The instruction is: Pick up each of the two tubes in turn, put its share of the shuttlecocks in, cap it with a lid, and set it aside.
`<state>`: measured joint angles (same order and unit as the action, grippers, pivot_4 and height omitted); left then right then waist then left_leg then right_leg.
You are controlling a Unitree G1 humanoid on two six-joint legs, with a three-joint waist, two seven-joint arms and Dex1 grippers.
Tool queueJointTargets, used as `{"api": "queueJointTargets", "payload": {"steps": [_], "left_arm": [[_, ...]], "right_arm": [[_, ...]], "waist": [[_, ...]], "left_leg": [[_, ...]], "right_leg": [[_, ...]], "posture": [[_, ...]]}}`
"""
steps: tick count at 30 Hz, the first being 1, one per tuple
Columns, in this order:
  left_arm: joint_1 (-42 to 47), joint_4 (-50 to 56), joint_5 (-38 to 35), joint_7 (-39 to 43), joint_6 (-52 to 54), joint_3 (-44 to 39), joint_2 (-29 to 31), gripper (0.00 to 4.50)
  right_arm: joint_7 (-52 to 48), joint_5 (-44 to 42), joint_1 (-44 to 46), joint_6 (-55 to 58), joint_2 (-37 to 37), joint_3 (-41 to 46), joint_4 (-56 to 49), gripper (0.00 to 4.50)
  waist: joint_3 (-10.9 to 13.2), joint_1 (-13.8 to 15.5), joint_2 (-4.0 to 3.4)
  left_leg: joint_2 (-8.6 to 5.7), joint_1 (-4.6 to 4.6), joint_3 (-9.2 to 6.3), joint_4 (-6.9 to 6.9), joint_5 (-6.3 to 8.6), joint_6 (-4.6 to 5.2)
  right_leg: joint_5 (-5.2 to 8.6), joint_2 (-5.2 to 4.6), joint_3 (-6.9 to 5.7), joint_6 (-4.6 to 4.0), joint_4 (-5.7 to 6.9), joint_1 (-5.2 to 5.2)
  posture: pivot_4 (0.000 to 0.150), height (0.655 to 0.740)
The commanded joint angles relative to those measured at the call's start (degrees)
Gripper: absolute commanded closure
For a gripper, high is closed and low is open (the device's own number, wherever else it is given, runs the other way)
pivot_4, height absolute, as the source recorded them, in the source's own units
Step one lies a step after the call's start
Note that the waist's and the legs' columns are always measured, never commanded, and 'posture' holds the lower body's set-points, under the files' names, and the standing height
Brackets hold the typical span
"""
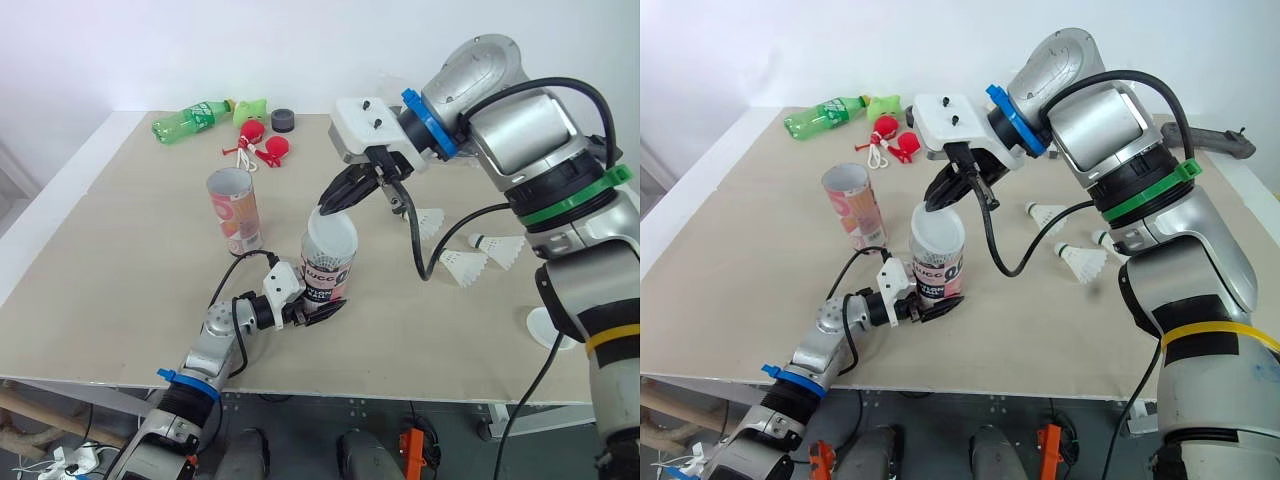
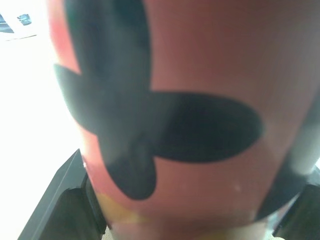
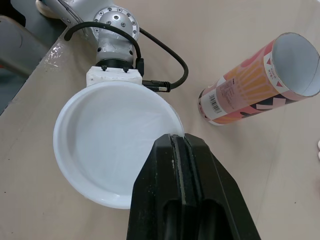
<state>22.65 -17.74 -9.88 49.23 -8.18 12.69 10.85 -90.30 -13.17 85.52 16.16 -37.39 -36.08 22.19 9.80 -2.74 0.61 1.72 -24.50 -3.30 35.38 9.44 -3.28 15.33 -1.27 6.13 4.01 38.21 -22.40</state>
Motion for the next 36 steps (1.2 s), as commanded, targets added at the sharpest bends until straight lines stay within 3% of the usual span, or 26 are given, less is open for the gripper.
{"api": "queueJointTargets", "payload": {"steps": [1, 34, 36], "left_arm": [[-1.7, -1.6, 2.0, -0.2, 1.8, 1.1, 1.0, 1.35], [-1.4, -1.7, 2.0, -0.7, 1.9, 1.2, 0.4, 1.35], [-1.3, -1.8, 1.9, -0.7, 1.9, 1.2, 0.3, 1.35]], "right_arm": [[-2.2, 2.1, 0.4, -2.7, 0.4, -0.5, 0.5, 4.37], [-2.2, 9.0, -2.1, -9.9, 2.3, -2.8, 3.0, 4.37], [-2.2, 9.1, -2.0, -10.0, 2.5, -2.5, 3.1, 4.14]], "waist": [[0.0, 0.0, 0.0], [0.0, 0.0, 0.0], [0.0, 0.0, 0.0]], "left_leg": [[0.0, 0.0, 0.0, 0.0, 0.0, 0.0], [0.01, 0.18, -0.01, 0.0, 0.0, 0.0], [0.01, 0.18, -0.01, 0.0, 0.0, 0.0]], "right_leg": [[0.0, 0.0, 0.0, 0.0, 0.0, 0.0], [0.16, 0.0, -0.02, 0.27, 0.0, 0.18], [0.15, 0.0, -0.02, 0.27, 0.0, 0.18]], "posture": [[0.15, 0.74], [0.15, 0.74], [0.15, 0.74]]}}
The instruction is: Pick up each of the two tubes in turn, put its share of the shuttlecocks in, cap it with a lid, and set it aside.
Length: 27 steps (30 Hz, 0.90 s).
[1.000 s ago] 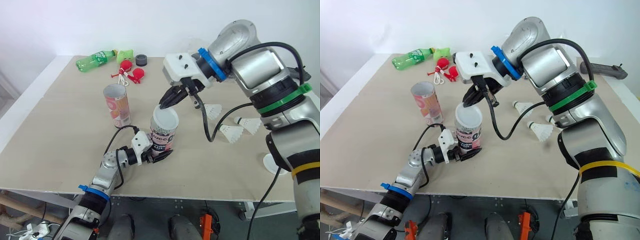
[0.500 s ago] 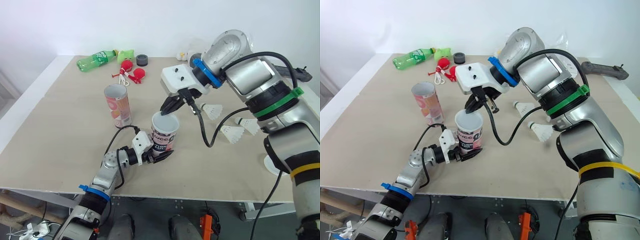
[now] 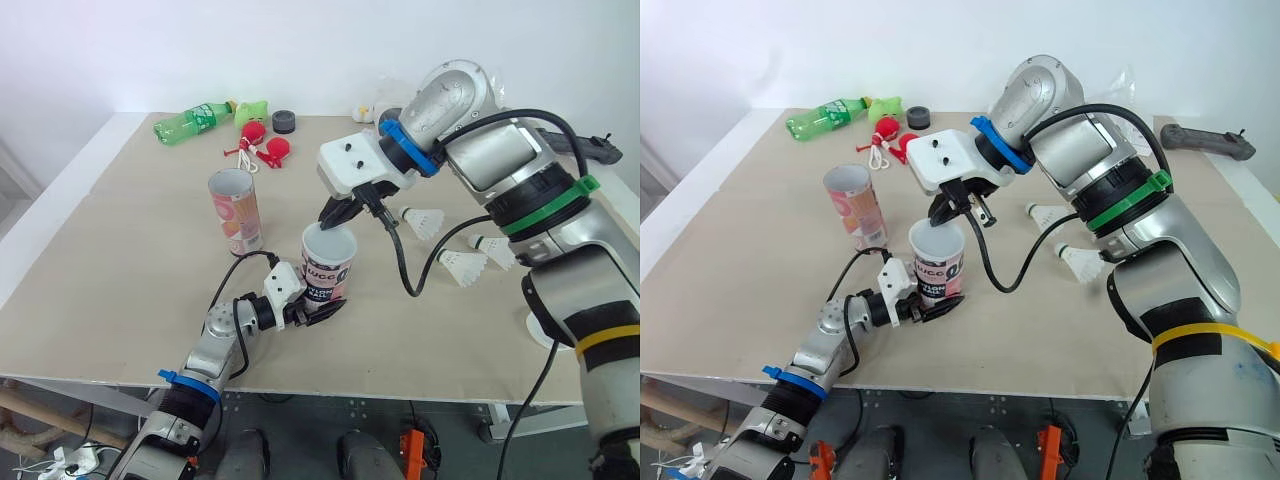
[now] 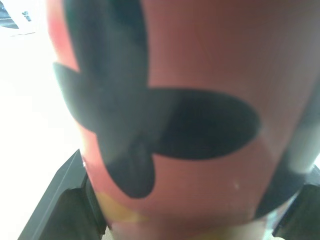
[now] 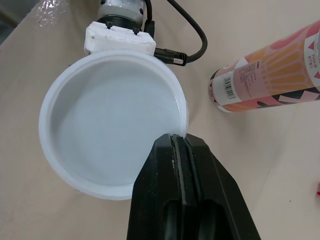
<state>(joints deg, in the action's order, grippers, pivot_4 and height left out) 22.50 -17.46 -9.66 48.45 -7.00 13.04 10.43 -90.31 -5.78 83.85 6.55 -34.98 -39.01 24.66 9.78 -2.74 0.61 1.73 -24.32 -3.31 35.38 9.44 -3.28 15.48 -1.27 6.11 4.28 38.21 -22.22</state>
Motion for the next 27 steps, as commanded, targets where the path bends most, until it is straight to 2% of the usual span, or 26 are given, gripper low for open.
{"api": "queueJointTargets", "payload": {"steps": [1, 3, 4, 5, 6, 8, 9, 10, 11, 13, 16, 17, 20, 21, 22, 24, 27], "left_arm": [[-1.1, -2.1, 1.7, 0.0, 0.7, 0.8, 0.7, 1.35], [-1.1, -2.2, 1.7, 0.0, 0.6, 0.9, 0.7, 1.35], [-1.1, -2.3, 1.7, 0.0, 0.6, 0.9, 0.7, 1.35], [-1.0, -2.3, 1.7, 0.0, 0.6, 0.9, 0.7, 1.35], [-1.0, -2.3, 1.7, 0.0, 0.5, 0.9, 0.7, 1.35], [-1.0, -2.4, 1.7, 0.1, 0.5, 0.9, 0.7, 1.35], [-0.9, -2.5, 1.7, 0.1, 0.5, 0.9, 0.7, 1.35], [-0.8, -2.5, 1.7, 0.2, 0.5, 0.9, 0.7, 1.35], [-0.8, -2.5, 1.7, 0.2, 0.5, 0.9, 0.7, 1.35], [-0.8, -2.5, 1.7, 0.3, 0.5, 0.9, 0.8, 1.35], [-0.7, -2.4, 1.6, 0.6, 0.6, 0.9, 1.0, 1.35], [-0.7, -2.4, 1.7, 0.6, 0.6, 0.9, 1.0, 1.35], [-0.7, -2.4, 1.7, 0.7, 0.6, 0.8, 0.9, 1.35], [-0.7, -2.3, 1.8, 0.7, 0.7, 0.8, 0.9, 1.35], [-0.7, -2.3, 1.8, 0.7, 0.7, 0.8, 0.9, 1.35], [-0.6, -2.4, 1.8, 0.7, 0.7, 0.8, 0.9, 1.35], [-0.6, -2.5, 1.8, 0.6, 0.7, 0.8, 0.8, 1.35]], "right_arm": [[-2.2, 1.7, -0.4, -0.3, 0.1, 0.6, 0.6, 3.67], [-2.2, 1.8, -0.3, -0.2, 0.2, 1.0, 0.6, 2.95], [-2.2, 1.8, -0.2, -0.1, 0.2, 1.2, 0.5, 2.35], [-2.2, 1.7, -0.1, 0.0, 0.3, 1.6, 0.5, 2.2], [-2.2, 1.7, 0.0, 0.2, 0.4, 1.9, 0.5, 1.6], [-2.2, 1.6, 0.3, 0.4, 0.6, 2.5, 0.6, 1.12], [-2.2, 1.8, 0.6, 0.5, 0.8, 3.3, 1.0, 0.66], [-2.2, 1.9, 1.1, 0.7, 1.1, 4.1, 1.4, 0.52], [-2.2, 2.0, 1.6, 0.8, 1.3, 4.9, 1.7, 0.14], [-2.2, 2.1, 2.8, 1.2, 1.9, 6.6, 2.4, 0.14], [-2.2, -1.3, 4.2, 3.7, 1.8, 8.4, 0.8, 0.83], [-2.2, -2.5, 4.1, 4.4, 1.3, 8.2, -0.1, 1.34], [-2.2, -6.1, 3.3, 6.5, -0.3, 6.6, -3.5, 2.49], [-2.2, -7.3, 3.0, 7.2, -0.7, 6.3, -4.6, 3.09], [-2.2, -8.5, 2.6, 8.0, -1.2, 5.7, -5.9, 3.28], [-2.2, -9.5, 1.7, 8.6, -2.3, 4.3, -7.8, 4.43], [-2.2, -10.0, 0.2, 8.9, -3.7, 2.1, -9.9, 4.43]], "waist": [[0.0, 0.0, 0.0], [0.0, 0.0, 0.0], [0.0, 0.0, 0.01], [0.0, 0.0, 0.0], [0.0, 0.0, 0.0], [0.0, 0.0, 0.01], [0.0, 0.0, 0.01], [0.0, 0.0, 0.01], [0.0, 0.0, 0.01], [0.0, 0.0, 0.0], [0.0, 0.0, 0.0], [0.0, 0.0, 0.0], [0.0, 0.1, 0.01], [0.0, 0.1, 0.01], [0.0, 0.1, 0.01], [0.0, 0.0, 0.01], [0.0, 0.0, 0.01]], "left_leg": [[0.0, 0.0, 0.0, 0.0, 0.0, 0.0], [-0.01, -0.01, 0.01, 0.0, -0.01, 0.0], [-0.01, 0.0, 0.01, 0.0, 0.0, 0.0], [-0.01, 0.0, 0.01, 0.0, 0.0, 0.0], [-0.02, -0.01, 0.01, -0.01, 0.0, 0.0], [-0.02, -0.01, 0.0, -0.02, 0.0, 0.0], [-0.03, -0.01, 0.0, -0.03, 0.0, 0.0], [-0.03, -0.01, 0.0, -0.03, 0.0, 0.0], [-0.03, -0.01, 0.0, -0.03, 0.0, 0.0], [-0.02, -0.01, 0.01, -0.03, 0.0, 0.0], [-0.02, -0.02, 0.01, -0.03, 0.0, 0.0], [-0.02, -0.09, 0.0, -0.04, 0.0, 0.0], [-0.03, -0.1, -0.03, -0.06, 0.0, -0.01], [-0.04, -0.11, -0.03, -0.06, 0.01, -0.01], [-0.04, -0.13, -0.03, -0.06, 0.01, -0.01], [-0.04, -0.13, -0.03, -0.06, 0.0, -0.01], [-0.03, -0.12, -0.04, -0.05, 0.0, -0.01]], "right_leg": [[-0.01, 0.0, 0.0, 0.0, 0.0, 0.0], [-0.01, -0.01, 0.0, 0.01, 0.0, -0.01], [0.01, -0.01, 0.0, 0.0, 0.0, 0.01], [0.01, -0.01, 0.0, 0.0, 0.0, 0.01], [0.02, -0.02, 0.01, -0.01, 0.0, 0.01], [0.03, -0.02, 0.01, -0.02, 0.0, 0.01], [0.03, -0.02, 0.01, -0.02, 0.0, 0.02], [0.03, -0.02, 0.01, -0.02, -0.01, 0.02], [0.03, -0.02, 0.01, -0.01, 0.0, 0.01], [0.02, -0.01, 0.0, -0.01, 0.0, -0.02], [0.03, -0.01, 0.0, -0.01, 0.0, -0.04], [0.02, -0.01, 0.0, -0.02, 0.0, -0.09], [0.04, -0.02, 0.0, -0.05, -0.01, -0.08], [0.04, -0.02, 0.0, -0.06, -0.01, -0.07], [0.05, -0.03, 0.01, -0.05, -0.01, -0.09], [0.05, -0.02, 0.0, -0.05, -0.01, -0.09], [0.07, -0.01, -0.01, -0.01, -0.01, -0.09]], "posture": [[0.15, 0.74], [0.15, 0.74], [0.15, 0.74], [0.15, 0.74], [0.15, 0.74], [0.15, 0.74], [0.15, 0.74], [0.15, 0.74], [0.15, 0.74], [0.15, 0.74], [0.15, 0.74], [0.15, 0.74], [0.15, 0.74], [0.15, 0.74], [0.15, 0.74], [0.15, 0.74], [0.15, 0.74]]}}
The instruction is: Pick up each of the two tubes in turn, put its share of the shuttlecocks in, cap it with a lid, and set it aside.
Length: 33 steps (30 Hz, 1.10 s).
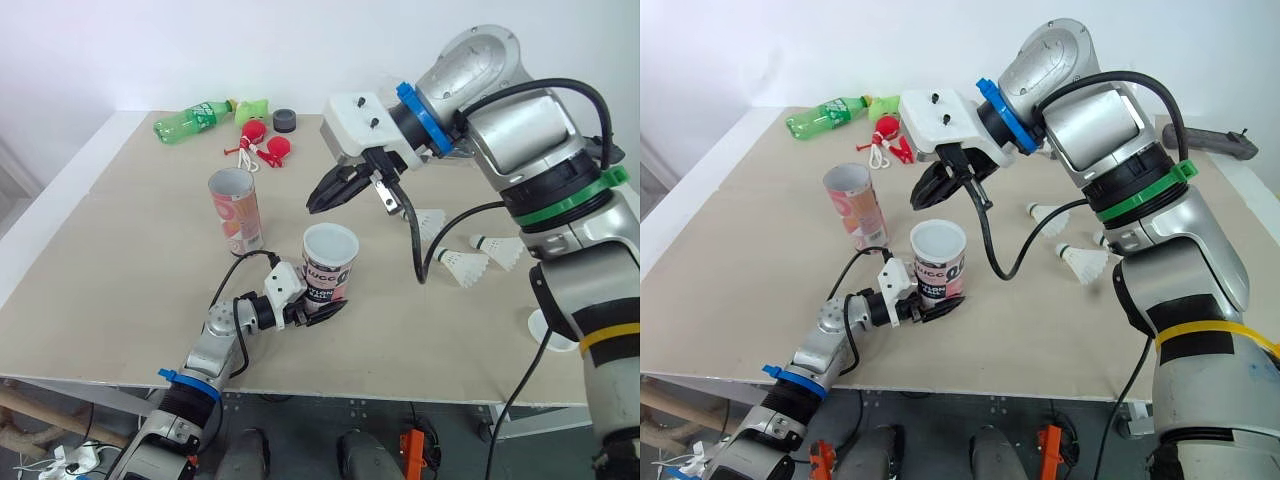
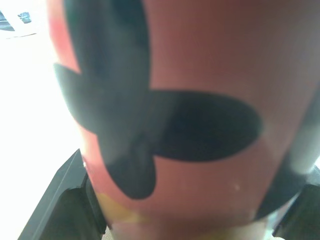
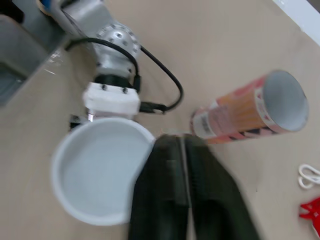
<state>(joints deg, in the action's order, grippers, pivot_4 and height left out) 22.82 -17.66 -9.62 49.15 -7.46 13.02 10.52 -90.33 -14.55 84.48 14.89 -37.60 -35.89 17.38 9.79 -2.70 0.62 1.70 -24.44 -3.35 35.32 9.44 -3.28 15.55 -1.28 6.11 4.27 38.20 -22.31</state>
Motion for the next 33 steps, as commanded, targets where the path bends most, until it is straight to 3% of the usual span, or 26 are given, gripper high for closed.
{"api": "queueJointTargets", "payload": {"steps": [1, 21, 26, 33], "left_arm": [[-0.9, -2.3, 1.8, -0.2, 1.1, 0.8, 0.7, 1.35], [-1.7, -1.3, 1.6, -0.7, 1.4, 0.8, 0.8, 1.35], [-2.0, -0.9, 1.6, -0.9, 1.5, 0.9, 0.8, 1.35], [-2.0, -0.6, 0.7, -0.7, 2.3, 0.3, 0.9, 1.35]], "right_arm": [[-2.2, -1.3, -0.9, 0.6, -1.4, -1.7, -3.1, 4.43], [-2.2, 5.8, -9.3, -1.2, -0.3, -6.9, -6.5, 4.43], [-2.2, 2.0, -8.4, 2.8, 0.4, -0.3, -6.2, 4.43], [4.4, -11.2, -12.7, 19.1, -4.0, 21.0, -13.5, 4.43]], "waist": [[0.0, 0.0, 0.0], [-0.2, 0.0, 0.02], [-0.2, 0.0, 0.05], [-0.1, 0.1, 0.1]], "left_leg": [[0.0, 0.0, 0.01, 0.0, 0.0, 0.0], [0.01, 0.16, 0.01, 0.0, 0.0, 0.0], [0.02, 0.18, 0.02, 0.0, 0.0, 0.0], [-0.03, -0.08, -0.05, -0.01, 0.02, 0.01]], "right_leg": [[0.01, 0.0, 0.0, 0.02, 0.0, 0.0], [0.02, 0.0, -0.01, 0.03, 0.0, 0.15], [0.02, 0.0, -0.02, 0.02, 0.0, 0.16], [-0.1, -0.03, -0.03, -0.23, -0.02, 0.01]], "posture": [[0.15, 0.74], [0.15, 0.74], [0.15, 0.74], [0.15, 0.74]]}}
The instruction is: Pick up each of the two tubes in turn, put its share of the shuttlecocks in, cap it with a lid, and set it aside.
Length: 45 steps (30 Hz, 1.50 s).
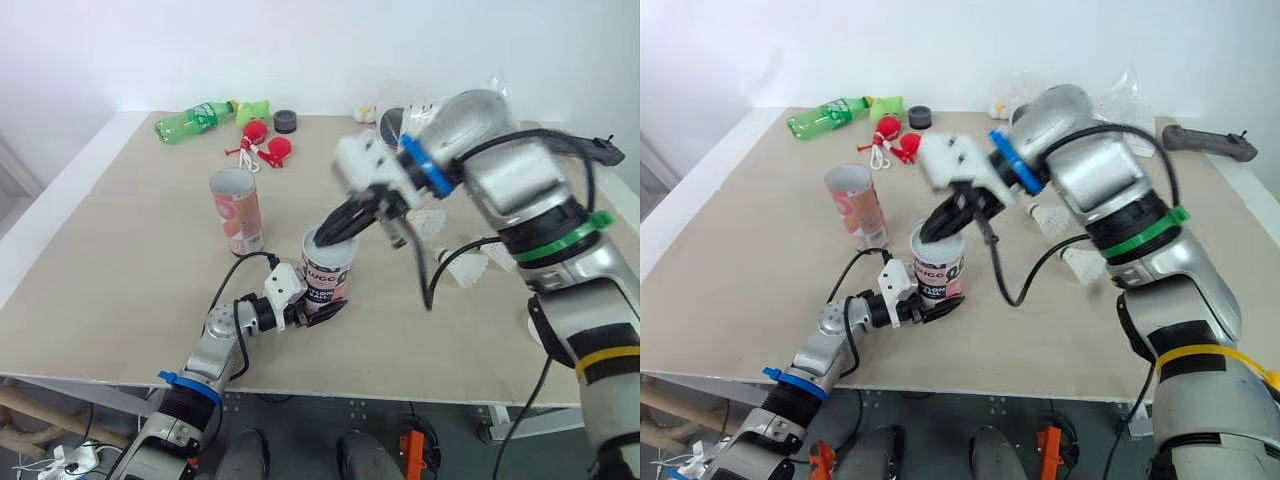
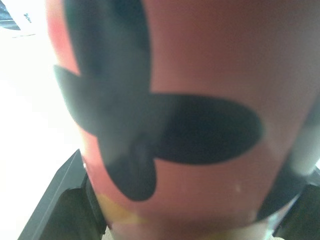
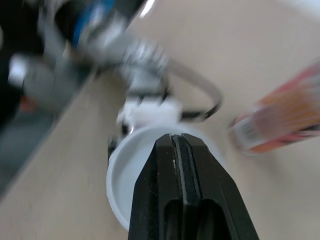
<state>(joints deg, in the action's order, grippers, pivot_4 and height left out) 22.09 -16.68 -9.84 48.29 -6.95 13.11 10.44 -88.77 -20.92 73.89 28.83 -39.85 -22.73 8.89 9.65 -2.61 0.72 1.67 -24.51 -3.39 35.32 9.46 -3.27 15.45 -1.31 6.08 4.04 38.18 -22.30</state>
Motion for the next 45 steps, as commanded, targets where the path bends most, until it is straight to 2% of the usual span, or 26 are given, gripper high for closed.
{"api": "queueJointTargets", "payload": {"steps": [1, 7, 8, 9, 11, 16, 17, 20, 23, 27, 35, 45], "left_arm": [[-1.2, -1.5, 0.6, 0.2, 2.0, 0.0, 0.9, 1.35], [-1.1, -1.6, -0.5, 0.7, 3.1, -1.0, 0.9, 1.35], [-1.0, -1.6, -0.7, 0.9, 3.4, -1.1, 1.0, 1.35], [-1.0, -1.6, -0.9, 1.2, 3.7, -1.2, 1.1, 0.91], [-0.9, -1.7, -1.4, 2.2, 4.4, -1.2, 1.4, 0.05], [-0.9, -0.8, -2.5, 4.3, 5.7, -1.8, 2.8, 0.0], [-0.9, -0.7, -2.7, 4.7, 5.8, -2.1, 3.2, 0.0], [-1.4, 0.6, -3.4, 5.8, 6.5, -3.1, 5.0, 0.0], [-3.0, 3.3, -4.3, 6.4, 7.8, -4.1, 7.3, 0.0], [-6.6, 7.4, -5.5, 7.5, 9.4, -5.4, 11.0, 0.0], [-12.6, 13.9, -7.5, 8.4, 11.6, -9.1, 18.4, 0.0], [-16.3, 21.7, -10.4, 8.2, 15.2, -12.0, 22.2, 0.0]], "right_arm": [[4.7, -6.6, -4.1, 7.5, -2.5, 10.8, -6.9, 4.43], [17.2, -9.5, -21.6, 13.8, -5.2, 21.9, -20.1, 4.43], [19.7, -9.5, -25.6, 14.2, -5.1, 23.4, -22.7, 3.85], [22.0, -10.0, -28.6, 14.9, -4.7, 24.8, -24.6, 3.53], [27.5, -11.4, -34.4, 16.1, -2.3, 28.3, -27.8, 2.58], [38.3, -13.2, -47.7, 14.9, 4.6, 33.5, -35.8, 0.35], [39.8, -13.5, -49.8, 14.6, 5.7, 33.9, -37.3, 0.09], [43.6, -13.3, -55.3, 13.3, 7.8, 33.5, -41.5, 0.09], [45.2, -8.1, -63.0, 8.1, 8.1, 28.8, -43.9, 0.09], [47.2, -2.5, -68.2, 1.1, 10.8, 21.8, -41.3, 0.09], [51.5, 3.5, -66.8, -7.7, 19.5, 14.0, -30.9, 0.09], [51.0, 7.6, -61.6, -15.0, 23.8, 10.5, -18.9, 0.09]], "waist": [[0.0, 0.0, 0.02], [0.0, 0.0, 0.04], [0.0, 0.0, 0.04], [0.0, 0.0, 0.03], [0.0, -0.2, 0.0], [0.0, -0.2, -0.01], [0.0, -0.2, -0.01], [0.0, -0.4, -0.01], [0.0, -0.4, 0.01], [0.0, -0.7, 0.01], [0.0, -1.2, 0.06], [0.1, -1.6, 0.24]], "left_leg": [[0.0, 0.0, 0.0, 0.0, 0.03, 0.0], [0.01, 0.0, -0.04, -0.01, 0.04, 0.03], [0.01, 0.0, -0.06, -0.02, 0.04, 0.04], [0.0, 0.0, -0.03, 0.01, 0.04, 0.03], [0.0, 0.02, 0.05, 0.0, 0.04, 0.04], [0.05, 0.06, 0.03, -0.01, 0.03, 0.04], [0.06, 0.06, 0.05, -0.01, 0.03, 0.04], [0.08, 0.07, 0.07, -0.02, 0.04, 0.04], [0.12, 0.09, 0.05, -0.03, 0.04, 0.04], [0.15, 0.12, 0.11, -0.05, 0.04, 0.04], [0.34, 0.24, 0.16, -0.06, 0.03, 0.03], [0.42, 0.21, 0.19, -0.26, 0.04, 0.01]], "right_leg": [[0.02, 0.0, 0.0, -0.03, 0.0, -0.01], [0.17, 0.02, -0.06, 0.18, -0.01, 0.0], [0.21, 0.03, -0.08, 0.26, -0.02, 0.04], [0.23, 0.03, -0.04, 0.28, 0.0, 0.01], [0.21, 0.03, 0.04, 0.31, 0.0, -0.02], [0.18, 0.12, 0.08, 0.31, 0.01, 0.02], [0.18, 0.13, 0.1, 0.31, 0.0, 0.0], [0.18, 0.15, 0.13, 0.31, 0.0, -0.02], [0.18, 0.19, 0.12, 0.28, 0.01, -0.01], [0.19, 0.2, 0.16, 0.24, 0.01, -0.04], [0.22, 0.3, 0.16, -0.13, 0.0, -0.01], [0.28, 0.34, 0.14, -0.18, 0.0, -0.11]], "posture": [[0.15, 0.74], [0.15, 0.74], [0.15, 0.74], [0.15, 0.74], [0.15, 0.74], [0.15, 0.74], [0.15, 0.74], [0.15, 0.74], [0.15, 0.74], [0.15, 0.74], [0.15, 0.74], [0.15, 0.74]]}}
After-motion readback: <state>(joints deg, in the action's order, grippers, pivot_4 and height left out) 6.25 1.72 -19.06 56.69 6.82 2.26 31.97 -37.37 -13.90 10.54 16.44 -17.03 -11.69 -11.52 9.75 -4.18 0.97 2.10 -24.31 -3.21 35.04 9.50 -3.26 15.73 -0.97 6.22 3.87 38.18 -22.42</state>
